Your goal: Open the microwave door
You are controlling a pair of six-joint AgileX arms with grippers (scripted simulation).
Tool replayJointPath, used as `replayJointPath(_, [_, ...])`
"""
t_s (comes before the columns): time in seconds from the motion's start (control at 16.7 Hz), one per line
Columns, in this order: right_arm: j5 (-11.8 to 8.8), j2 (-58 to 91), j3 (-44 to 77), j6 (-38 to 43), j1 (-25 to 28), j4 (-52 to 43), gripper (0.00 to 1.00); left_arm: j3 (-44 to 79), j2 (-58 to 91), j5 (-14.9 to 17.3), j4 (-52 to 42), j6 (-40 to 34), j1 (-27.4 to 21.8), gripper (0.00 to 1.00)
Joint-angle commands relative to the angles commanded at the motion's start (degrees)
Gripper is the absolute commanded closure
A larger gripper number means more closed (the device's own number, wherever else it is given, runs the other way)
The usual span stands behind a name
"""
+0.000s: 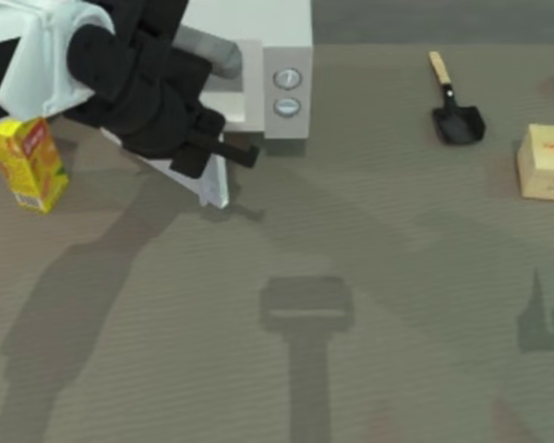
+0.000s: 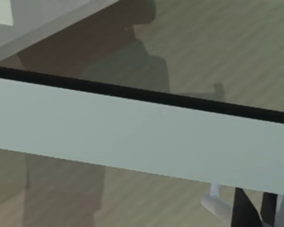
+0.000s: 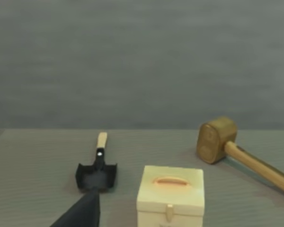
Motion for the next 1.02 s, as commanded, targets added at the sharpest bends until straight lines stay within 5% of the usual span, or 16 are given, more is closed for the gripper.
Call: replayJointPath(1.02, [0.0,0.0,0.0,0.0,0.0,0.0,0.0,-1.4,-1.1,2.0,-0.1,3.1,1.0,1.0])
